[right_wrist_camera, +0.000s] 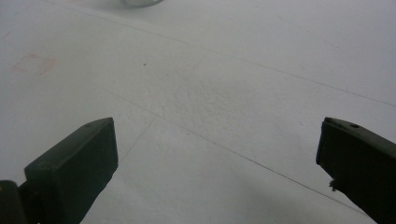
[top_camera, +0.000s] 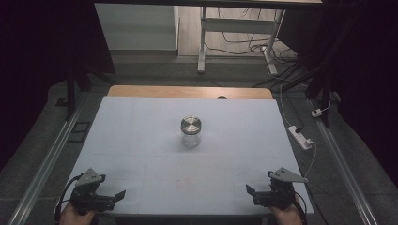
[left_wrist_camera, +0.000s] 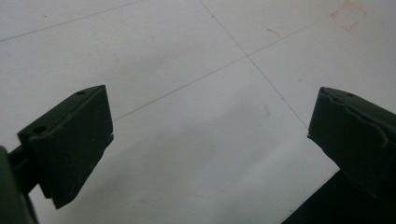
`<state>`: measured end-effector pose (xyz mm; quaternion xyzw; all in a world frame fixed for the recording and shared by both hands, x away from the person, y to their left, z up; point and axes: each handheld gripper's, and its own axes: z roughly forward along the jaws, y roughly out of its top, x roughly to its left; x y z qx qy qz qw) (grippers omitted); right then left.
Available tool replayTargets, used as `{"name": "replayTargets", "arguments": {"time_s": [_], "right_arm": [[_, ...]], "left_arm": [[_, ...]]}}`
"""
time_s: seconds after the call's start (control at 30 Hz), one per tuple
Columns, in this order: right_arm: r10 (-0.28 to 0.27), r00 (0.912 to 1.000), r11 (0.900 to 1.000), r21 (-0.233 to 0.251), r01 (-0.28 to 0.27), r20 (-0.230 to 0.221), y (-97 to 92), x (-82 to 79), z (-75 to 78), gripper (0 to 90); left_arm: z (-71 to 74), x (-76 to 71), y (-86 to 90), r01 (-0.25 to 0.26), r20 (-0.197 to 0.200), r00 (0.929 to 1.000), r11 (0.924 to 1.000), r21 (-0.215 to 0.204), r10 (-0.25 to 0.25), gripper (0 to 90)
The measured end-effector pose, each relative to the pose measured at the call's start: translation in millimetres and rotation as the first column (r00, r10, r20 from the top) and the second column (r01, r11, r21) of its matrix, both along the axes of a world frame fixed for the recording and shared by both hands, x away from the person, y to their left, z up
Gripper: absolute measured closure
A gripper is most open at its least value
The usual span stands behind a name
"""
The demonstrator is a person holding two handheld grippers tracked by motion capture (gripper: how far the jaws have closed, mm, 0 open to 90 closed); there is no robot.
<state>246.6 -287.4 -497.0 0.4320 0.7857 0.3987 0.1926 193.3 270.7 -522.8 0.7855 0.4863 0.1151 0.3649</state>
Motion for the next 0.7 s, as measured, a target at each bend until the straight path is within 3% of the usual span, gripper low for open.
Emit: {"name": "replayTargets", "arguments": {"time_s": [0.7], "right_arm": [[0.063, 0.998, 0.9976, -0.029, -0.063, 0.003, 4.5, -1.5, -0.3, 0.0]], "left_arm": [[0.3, -1.1, -3.1, 0.015, 0.01, 0.9998, 0.9996, 0.024, -0.016, 0.3]]}}
